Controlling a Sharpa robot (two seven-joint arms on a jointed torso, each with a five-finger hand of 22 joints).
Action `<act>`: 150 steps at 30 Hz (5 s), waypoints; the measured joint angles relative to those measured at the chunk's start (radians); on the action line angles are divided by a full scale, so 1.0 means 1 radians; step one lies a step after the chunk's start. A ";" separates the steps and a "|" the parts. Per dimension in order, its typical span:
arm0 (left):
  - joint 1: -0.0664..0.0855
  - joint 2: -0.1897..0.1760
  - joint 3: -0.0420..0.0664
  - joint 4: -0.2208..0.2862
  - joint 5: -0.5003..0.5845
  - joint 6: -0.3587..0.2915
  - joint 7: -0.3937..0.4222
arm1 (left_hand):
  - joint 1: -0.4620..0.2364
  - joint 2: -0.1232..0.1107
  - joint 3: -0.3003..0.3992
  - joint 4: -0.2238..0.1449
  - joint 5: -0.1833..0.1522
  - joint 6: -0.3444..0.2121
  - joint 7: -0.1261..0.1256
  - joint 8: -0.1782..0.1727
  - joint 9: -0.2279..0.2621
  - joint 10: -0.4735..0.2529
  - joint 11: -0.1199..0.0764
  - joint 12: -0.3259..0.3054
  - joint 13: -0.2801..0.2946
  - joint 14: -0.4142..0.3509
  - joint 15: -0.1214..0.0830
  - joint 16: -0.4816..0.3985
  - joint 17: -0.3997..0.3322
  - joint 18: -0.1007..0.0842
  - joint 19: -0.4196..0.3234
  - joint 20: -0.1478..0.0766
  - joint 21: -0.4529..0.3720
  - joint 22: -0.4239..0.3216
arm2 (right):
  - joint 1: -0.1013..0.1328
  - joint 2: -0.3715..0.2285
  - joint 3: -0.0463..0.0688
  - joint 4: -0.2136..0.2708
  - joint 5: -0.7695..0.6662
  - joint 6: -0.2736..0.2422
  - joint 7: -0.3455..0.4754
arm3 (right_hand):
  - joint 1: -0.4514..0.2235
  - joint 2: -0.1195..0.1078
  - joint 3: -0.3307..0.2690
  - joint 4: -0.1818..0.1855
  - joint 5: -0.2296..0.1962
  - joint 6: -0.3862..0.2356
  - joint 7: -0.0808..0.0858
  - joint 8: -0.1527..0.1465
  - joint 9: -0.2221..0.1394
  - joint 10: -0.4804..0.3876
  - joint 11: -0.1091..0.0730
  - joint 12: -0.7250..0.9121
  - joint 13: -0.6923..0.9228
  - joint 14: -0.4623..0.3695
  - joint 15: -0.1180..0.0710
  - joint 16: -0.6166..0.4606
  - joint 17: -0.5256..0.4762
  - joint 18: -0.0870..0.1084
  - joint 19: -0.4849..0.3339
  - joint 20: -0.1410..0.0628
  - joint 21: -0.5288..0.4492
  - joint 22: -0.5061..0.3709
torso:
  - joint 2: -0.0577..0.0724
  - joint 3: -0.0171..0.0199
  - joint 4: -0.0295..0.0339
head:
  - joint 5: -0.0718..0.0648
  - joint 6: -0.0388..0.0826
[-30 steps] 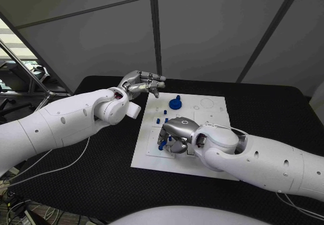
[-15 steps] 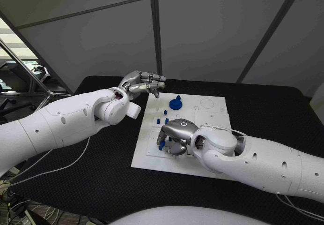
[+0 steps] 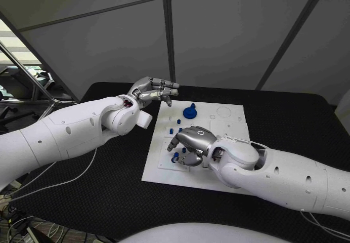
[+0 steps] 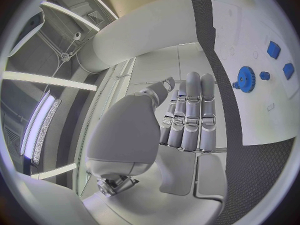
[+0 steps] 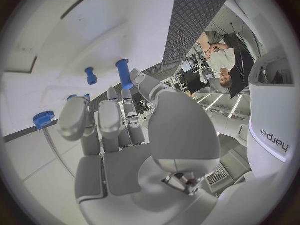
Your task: Assemble the parts on the task board
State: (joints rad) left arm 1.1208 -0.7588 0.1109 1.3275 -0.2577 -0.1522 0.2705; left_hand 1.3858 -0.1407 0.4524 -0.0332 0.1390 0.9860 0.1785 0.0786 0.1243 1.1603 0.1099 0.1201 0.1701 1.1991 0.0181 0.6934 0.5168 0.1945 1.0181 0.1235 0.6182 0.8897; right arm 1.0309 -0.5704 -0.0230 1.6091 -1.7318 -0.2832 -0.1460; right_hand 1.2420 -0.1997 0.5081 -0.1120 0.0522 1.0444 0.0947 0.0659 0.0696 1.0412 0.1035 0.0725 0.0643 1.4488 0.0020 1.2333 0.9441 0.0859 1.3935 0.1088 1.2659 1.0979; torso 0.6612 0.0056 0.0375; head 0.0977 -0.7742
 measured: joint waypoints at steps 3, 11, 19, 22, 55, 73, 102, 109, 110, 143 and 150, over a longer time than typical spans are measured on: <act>0.000 -0.001 0.000 0.000 0.000 0.001 -0.001 | 0.000 0.000 0.000 0.000 0.000 0.000 0.000 0.000 0.000 0.000 0.000 0.000 0.000 0.000 0.000 0.000 0.000 0.000 0.000 0.000 0.000 0.000 | 0.000 -0.014 0.000 0.013 0.007 -0.035 0.011 | 0.000 0.000 -0.003 -0.003 0.000 0.000 0.000 0.000 0.000 0.000 0.000 0.000 0.000 0.000 0.000 0.000 -0.002 0.000 0.000 0.000 -0.004 -0.003 | 0.000 0.0003 0.0000 | -0.001 0.001; 0.000 -0.001 0.000 -0.002 0.000 0.002 -0.003 | 0.000 0.000 0.000 0.000 0.000 0.000 0.000 0.000 0.000 0.000 0.000 0.000 0.000 0.000 0.000 0.000 -0.001 0.000 0.000 0.000 -0.004 0.000 | -0.002 -0.111 0.001 0.090 0.036 -0.096 0.032 | 0.007 -0.007 -0.015 -0.001 0.000 -0.007 0.007 0.000 -0.001 0.004 -0.004 0.019 0.002 0.000 0.000 -0.005 -0.009 0.000 -0.004 0.004 -0.008 -0.008 | -0.001 0.0007 -0.0011 | -0.009 0.009; 0.000 -0.004 -0.001 -0.005 0.000 0.003 -0.004 | 0.000 0.000 0.000 0.000 0.000 0.000 0.000 0.000 0.000 0.000 0.000 0.000 0.000 0.000 0.000 0.000 -0.001 0.000 0.000 0.000 -0.004 0.000 | 0.000 -0.239 0.025 0.186 0.093 -0.112 0.027 | 0.007 -0.007 -0.035 0.013 0.000 0.002 0.017 0.000 -0.001 0.017 -0.014 0.036 0.003 0.000 0.000 -0.011 -0.012 0.000 -0.003 0.003 -0.013 -0.010 | -0.001 0.0006 -0.0043 | -0.019 0.016; 0.000 -0.003 -0.002 -0.006 0.000 0.004 -0.005 | 0.000 0.000 0.000 0.000 0.000 0.000 0.000 0.000 0.000 0.000 0.000 0.000 0.000 0.000 0.000 0.000 -0.001 0.000 0.000 0.000 -0.004 0.000 | 0.000 -0.278 0.034 0.211 0.115 -0.116 0.020 | 0.017 0.004 -0.027 0.016 0.000 0.019 0.034 0.007 0.001 0.071 -0.023 0.062 0.009 0.008 -0.008 -0.001 0.009 0.000 0.010 -0.010 0.003 0.017 | -0.001 0.0011 -0.0044 | -0.027 0.018; -0.004 -0.039 -0.015 0.051 0.000 0.005 -0.007 | -0.004 0.004 -0.003 -0.003 0.000 0.000 0.000 0.000 0.001 0.000 0.000 0.000 0.002 0.000 0.000 0.000 -0.001 0.000 0.000 0.000 -0.004 -0.001 | -0.004 -0.557 0.054 0.318 0.318 -0.075 -0.360 | -0.105 0.003 -0.303 0.303 0.000 0.142 -0.051 0.045 0.218 0.425 -0.136 1.163 1.132 0.018 -0.101 0.225 0.364 -0.056 0.073 -0.095 0.257 0.210 | 0.000 0.0009 -0.0032 | -0.165 0.036; -0.005 -0.048 -0.016 0.055 0.000 0.005 -0.007 | -0.004 0.004 -0.003 -0.003 0.000 0.000 0.000 0.000 0.000 0.000 0.000 0.000 0.002 0.000 0.000 0.000 -0.001 0.000 0.000 0.000 -0.004 -0.001 | -0.053 -0.507 0.051 0.307 0.193 -0.014 -0.504 | -0.099 -0.004 -0.444 0.405 0.000 0.141 -0.052 0.044 0.308 0.418 -0.143 1.167 1.157 0.018 -0.101 0.225 0.364 -0.056 0.073 -0.095 0.263 0.210 | -0.001 0.0002 -0.0003 | -0.164 0.037; -0.005 -0.057 -0.016 0.058 0.000 0.006 -0.008 | -0.004 0.004 -0.003 -0.003 0.000 0.000 0.000 0.000 0.000 0.000 0.000 0.000 0.003 0.000 0.000 0.000 -0.001 0.000 0.000 0.000 -0.004 -0.001 | -0.093 -0.461 0.054 0.292 0.133 -0.025 -0.543 | -0.069 0.039 -0.446 0.402 0.109 0.175 -0.072 0.052 0.358 0.415 -0.147 1.162 1.167 0.018 -0.108 0.229 0.364 -0.056 0.074 -0.102 0.274 0.210 | 0.000 0.0006 -0.0010 | -0.154 0.028; -0.005 -0.057 -0.016 0.056 0.000 0.006 -0.009 | -0.004 0.004 -0.003 -0.003 0.000 0.000 0.000 0.000 0.000 0.000 0.000 0.000 0.003 0.000 0.000 0.000 -0.001 0.000 0.000 0.000 -0.004 -0.001 | -0.097 -0.478 0.052 0.329 0.181 -0.126 -0.531 | -0.066 0.054 -0.440 0.402 0.126 0.182 -0.072 0.057 0.367 0.418 -0.150 1.162 1.170 0.014 -0.111 0.236 0.364 -0.071 0.070 -0.106 0.282 0.210 | -0.001 0.0010 -0.0007 | -0.150 0.031; -0.005 -0.057 -0.016 0.056 0.000 0.006 -0.009 | -0.004 0.004 -0.003 -0.003 0.000 0.000 0.000 0.000 0.000 0.000 0.000 0.000 0.003 0.000 0.000 0.000 -0.001 0.000 0.000 0.000 -0.004 -0.001 | -0.097 -0.479 0.053 0.334 0.189 -0.141 -0.528 | -0.067 0.055 -0.440 0.402 0.128 0.182 -0.072 0.057 0.367 0.418 -0.150 1.162 1.170 0.014 -0.111 0.236 0.364 -0.071 0.070 -0.106 0.282 0.210 | -0.001 0.0009 -0.0006 | -0.150 0.032; -0.005 -0.057 -0.016 0.059 0.000 0.011 -0.014 | -0.004 0.004 -0.003 -0.003 0.000 0.000 0.000 0.000 0.001 0.000 0.000 0.000 0.003 0.000 0.000 -0.002 -0.002 0.000 0.000 0.000 -0.008 -0.001 | -0.096 -0.322 0.053 0.255 0.302 -0.163 -0.521 | -0.152 0.038 -0.459 0.407 0.127 0.194 -0.084 0.049 0.413 0.424 -0.156 1.138 1.163 0.018 -0.115 0.231 0.363 -0.071 0.074 -0.109 0.287 0.209 | 0.001 -0.0002 -0.0002 | -0.129 0.029; -0.005 -0.057 -0.016 0.059 0.000 0.011 -0.016 | -0.004 0.004 -0.003 -0.003 0.000 0.000 0.000 0.000 0.001 0.000 0.000 0.000 0.004 0.000 0.000 -0.004 -0.002 0.000 0.000 0.000 -0.008 -0.002 | -0.095 -0.306 0.054 0.239 0.291 -0.155 -0.537 | -0.212 -0.001 -0.512 0.409 0.003 0.187 -0.077 0.035 0.427 0.416 -0.155 1.116 1.152 0.018 -0.115 0.223 0.363 -0.071 0.074 -0.109 0.279 0.209 | 0.001 0.0000 -0.0011 | -0.127 0.027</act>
State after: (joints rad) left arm 1.1154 -0.8158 0.0948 1.3866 -0.2576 -0.1408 0.2548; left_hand 1.3818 -0.1366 0.4496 -0.0360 0.1390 0.9860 0.1785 0.0789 0.1250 1.1604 0.1099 0.1201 0.1744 1.1991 0.0181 0.6891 0.5149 0.1945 1.0181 0.1235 0.6105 0.8872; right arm 0.9357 -0.8760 0.0309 1.8485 -1.4411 -0.4385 -0.6829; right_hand 1.0297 -0.2011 -0.0037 0.2968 0.0552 1.2315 0.0175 0.1006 0.4970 1.4575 -0.0519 1.1884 1.2160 1.4668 -0.1128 1.4560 1.3074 0.0150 1.4672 -0.0004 1.5449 1.3073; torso 0.6621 0.0056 0.0364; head -0.0290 -0.7470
